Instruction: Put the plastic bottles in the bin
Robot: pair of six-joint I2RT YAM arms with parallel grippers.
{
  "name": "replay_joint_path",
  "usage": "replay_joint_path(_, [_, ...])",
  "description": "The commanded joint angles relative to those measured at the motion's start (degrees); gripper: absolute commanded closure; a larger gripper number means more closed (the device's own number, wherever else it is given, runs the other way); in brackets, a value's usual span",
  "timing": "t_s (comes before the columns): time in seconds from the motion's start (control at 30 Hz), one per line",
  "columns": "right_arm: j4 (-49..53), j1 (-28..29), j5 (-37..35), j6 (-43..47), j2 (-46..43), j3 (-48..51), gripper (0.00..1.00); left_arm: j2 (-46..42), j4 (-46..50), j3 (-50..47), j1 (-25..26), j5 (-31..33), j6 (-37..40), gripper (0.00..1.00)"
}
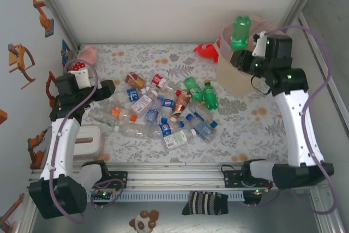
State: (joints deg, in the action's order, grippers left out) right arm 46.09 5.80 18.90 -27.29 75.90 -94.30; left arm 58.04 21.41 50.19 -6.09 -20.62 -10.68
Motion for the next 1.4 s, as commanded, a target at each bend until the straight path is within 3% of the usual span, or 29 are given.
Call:
replay_joint_path(0.0, [0.3,-3.1,-1.8,-3.1,5.2,-5.4,0.89,-1.1,-0.9,-0.4,-0.5,-0.4,-0.4,0.03])
replay_joint_path(0.13, [0.3,-6.1,-3.6,-8.6,11.8,-10.4,0.96,-1.9,-0.7,-0.6,-0.5,0.0,-0.3,0.03])
replay_joint_path(0.43, [2.0,-7.5,-6.0,-19.5,23.2,-17.3,0.96,-2.7,-0.4,-0.9,-0.5,-0.1,-0.4,0.03])
replay_joint_path(1.13, [-3.1,-7.5,1.8,-40.6,44.4,-28.6,0.86,-4.3,0.6,-1.2,-0.5,1.2,0.2,0.03])
replay_joint_path(1.37, [-5.0,-7.5,3.3,-43.7,48.3,-28.7,0.73,-4.0,0.3,-1.1,-0.5,0.3,0.3,0.03])
